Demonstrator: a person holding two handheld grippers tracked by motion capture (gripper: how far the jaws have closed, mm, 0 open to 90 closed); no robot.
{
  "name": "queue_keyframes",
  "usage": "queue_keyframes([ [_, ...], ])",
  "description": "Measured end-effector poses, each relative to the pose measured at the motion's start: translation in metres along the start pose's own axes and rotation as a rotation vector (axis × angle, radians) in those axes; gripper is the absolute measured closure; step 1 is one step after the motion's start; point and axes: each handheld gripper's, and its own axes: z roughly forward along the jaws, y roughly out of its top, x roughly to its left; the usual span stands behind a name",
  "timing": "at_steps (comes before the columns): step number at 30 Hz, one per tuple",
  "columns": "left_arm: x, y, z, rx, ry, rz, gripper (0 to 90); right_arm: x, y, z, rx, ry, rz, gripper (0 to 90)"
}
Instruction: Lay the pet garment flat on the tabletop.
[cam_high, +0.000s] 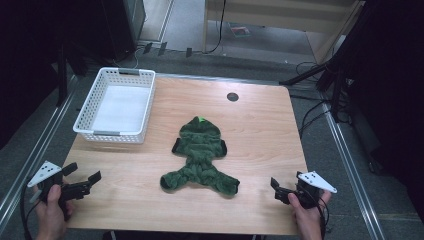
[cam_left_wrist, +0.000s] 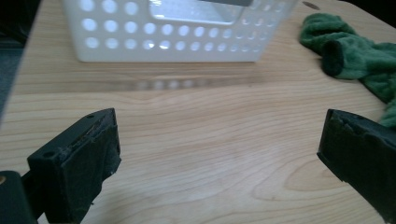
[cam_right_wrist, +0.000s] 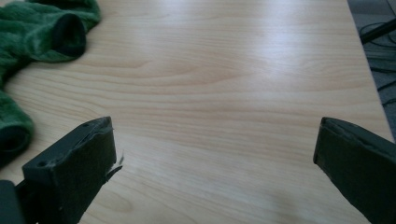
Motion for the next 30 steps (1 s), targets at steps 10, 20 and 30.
queue_keyframes([
  [10, 0.022, 0.0, -0.01, -0.024, 0.056, -0.03, 0.0, -0.027, -0.011, -0.014, -0.003, -0.048, 0.039, 0.0],
  [20, 0.023, -0.002, 0.0, 0.003, 0.073, -0.025, 0.0, -0.029, -0.013, -0.009, 0.01, -0.052, 0.049, 0.0],
  [30, 0.024, -0.002, 0.003, 0.02, 0.078, -0.047, 0.0, -0.029, -0.013, -0.006, 0.022, -0.065, 0.066, 0.0],
])
